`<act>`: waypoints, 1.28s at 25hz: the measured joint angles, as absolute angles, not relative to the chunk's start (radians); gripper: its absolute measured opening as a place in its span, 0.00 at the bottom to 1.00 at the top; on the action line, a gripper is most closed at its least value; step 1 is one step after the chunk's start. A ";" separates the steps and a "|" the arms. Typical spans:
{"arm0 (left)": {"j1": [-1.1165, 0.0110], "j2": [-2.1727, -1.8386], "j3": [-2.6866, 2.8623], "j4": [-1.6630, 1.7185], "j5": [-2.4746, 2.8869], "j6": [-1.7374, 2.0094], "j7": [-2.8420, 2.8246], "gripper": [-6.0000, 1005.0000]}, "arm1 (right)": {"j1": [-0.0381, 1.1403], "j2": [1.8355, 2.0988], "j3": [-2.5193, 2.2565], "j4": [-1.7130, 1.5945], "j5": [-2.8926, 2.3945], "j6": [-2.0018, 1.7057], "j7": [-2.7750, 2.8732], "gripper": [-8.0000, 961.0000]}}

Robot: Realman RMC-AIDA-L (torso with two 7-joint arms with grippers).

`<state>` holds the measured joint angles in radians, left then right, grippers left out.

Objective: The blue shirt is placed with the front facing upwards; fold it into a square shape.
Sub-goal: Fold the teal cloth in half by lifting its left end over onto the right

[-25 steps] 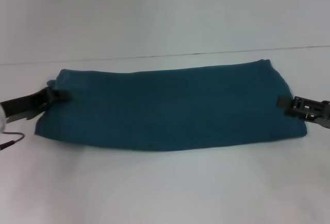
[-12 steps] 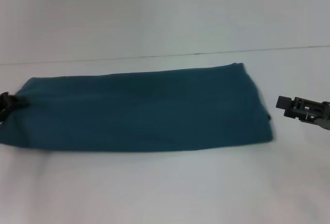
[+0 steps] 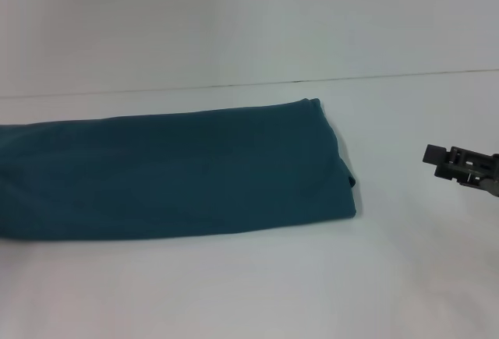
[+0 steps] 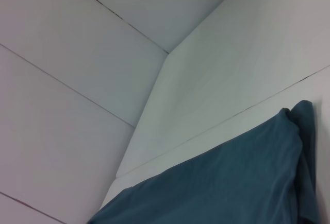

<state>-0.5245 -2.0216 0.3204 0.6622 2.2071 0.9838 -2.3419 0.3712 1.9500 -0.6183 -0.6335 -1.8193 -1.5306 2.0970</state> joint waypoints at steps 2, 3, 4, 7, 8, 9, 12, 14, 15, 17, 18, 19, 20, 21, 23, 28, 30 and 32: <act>-0.524 -2.020 0.326 0.681 2.207 1.026 -2.333 0.08 | 0.371 1.950 -0.620 -0.634 -1.819 -1.530 2.097 0.92; -0.526 -2.019 0.333 0.692 2.207 1.055 -2.326 0.08 | 0.371 1.950 -0.621 -0.633 -1.819 -1.529 2.096 0.92; -0.530 -2.019 0.344 0.710 2.207 1.092 -2.319 0.08 | 0.371 1.950 -0.621 -0.633 -1.819 -1.529 2.095 0.92; -0.546 -2.024 0.384 0.773 2.202 1.176 -2.324 0.08 | 0.371 1.948 -0.621 -0.633 -1.820 -1.526 2.091 0.92; -0.558 -2.035 0.402 0.814 2.197 1.209 -2.338 0.08 | 0.371 1.948 -0.620 -0.633 -1.822 -1.526 2.090 0.92; -0.567 -2.043 0.415 0.839 2.194 1.226 -2.351 0.09 | 0.370 1.948 -0.619 -0.633 -1.825 -1.525 2.090 0.92; -0.589 -2.058 0.462 0.888 2.193 1.253 -2.390 0.09 | 0.370 1.948 -0.618 -0.633 -1.829 -1.525 2.089 0.92; -0.608 -2.063 0.510 0.912 2.193 1.265 -2.424 0.09 | 0.370 1.949 -0.618 -0.634 -1.830 -1.523 2.087 0.92; -0.616 -2.064 0.527 0.917 2.193 1.269 -2.439 0.09 | 0.370 1.949 -0.619 -0.633 -1.830 -1.522 2.087 0.92; -0.643 -2.067 0.563 0.931 2.192 1.281 -2.472 0.09 | 0.371 1.949 -0.621 -0.633 -1.830 -1.520 2.086 0.92; -0.654 -2.068 0.571 0.934 2.192 1.288 -2.479 0.10 | 0.371 1.949 -0.623 -0.633 -1.830 -1.519 2.086 0.92; -0.667 -2.070 0.578 0.939 2.192 1.295 -2.485 0.10 | 0.372 1.950 -0.624 -0.633 -1.830 -1.518 2.086 0.92; -0.680 -2.073 0.585 0.944 2.192 1.304 -2.489 0.10 | 0.372 1.950 -0.624 -0.633 -1.830 -1.517 2.086 0.92; -0.687 -2.075 0.588 0.947 2.192 1.308 -2.492 0.10 | 0.373 1.950 -0.625 -0.633 -1.830 -1.515 2.086 0.92; -0.705 -2.083 0.607 0.967 2.191 1.322 -2.505 0.10 | 0.374 1.949 -0.625 -0.633 -1.830 -1.513 2.086 0.92; -0.727 -2.108 0.656 1.036 2.189 1.332 -2.546 0.11 | 0.377 1.949 -0.626 -0.633 -1.830 -1.512 2.086 0.92; -0.737 -2.117 0.672 1.052 2.189 1.330 -2.557 0.11 | 0.379 1.949 -0.627 -0.633 -1.830 -1.512 2.086 0.92; -0.750 -2.127 0.692 1.055 2.189 1.322 -2.562 0.11 | 0.380 1.948 -0.627 -0.633 -1.830 -1.512 2.086 0.92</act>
<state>-0.7504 -2.1268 0.6918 1.0552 2.1888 1.3216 -2.5620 0.3800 1.9484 -0.6275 -0.6334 -1.8301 -1.5118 2.0862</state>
